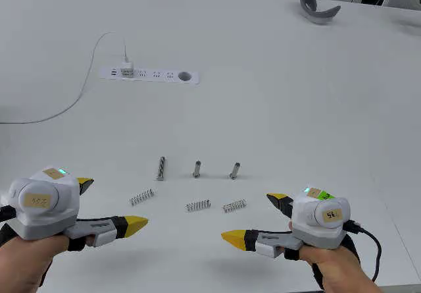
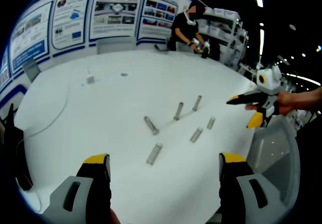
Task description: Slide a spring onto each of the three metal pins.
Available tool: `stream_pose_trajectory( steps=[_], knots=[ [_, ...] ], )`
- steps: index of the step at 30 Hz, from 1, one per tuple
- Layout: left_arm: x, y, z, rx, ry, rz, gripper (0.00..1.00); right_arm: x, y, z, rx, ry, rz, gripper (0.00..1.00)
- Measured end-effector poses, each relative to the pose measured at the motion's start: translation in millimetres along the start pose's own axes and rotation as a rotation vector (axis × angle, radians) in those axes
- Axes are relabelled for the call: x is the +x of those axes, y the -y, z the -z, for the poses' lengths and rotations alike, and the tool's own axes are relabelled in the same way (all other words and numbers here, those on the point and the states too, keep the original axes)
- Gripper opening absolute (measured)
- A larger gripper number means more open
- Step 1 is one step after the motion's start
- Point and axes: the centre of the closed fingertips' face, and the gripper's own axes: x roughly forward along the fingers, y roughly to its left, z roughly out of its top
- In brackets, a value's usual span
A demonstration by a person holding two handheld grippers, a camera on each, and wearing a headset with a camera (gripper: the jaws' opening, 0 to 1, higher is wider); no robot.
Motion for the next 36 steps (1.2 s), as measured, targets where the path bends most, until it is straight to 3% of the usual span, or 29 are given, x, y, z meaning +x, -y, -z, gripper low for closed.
stream_pose_trajectory(
  steps=[24, 36],
  knots=[
    [-1.6, -3.3, -3.6, -0.001, 0.007, -0.001, 0.92, 1.1, 4.0, -1.7, -0.001, 0.006, -0.002, 0.92],
    [6.5, -6.5, -6.6, 0.004, -0.003, 0.008, 0.91, -1.6, 5.8, -0.5, 0.007, 0.005, 0.003, 0.92]
  ],
)
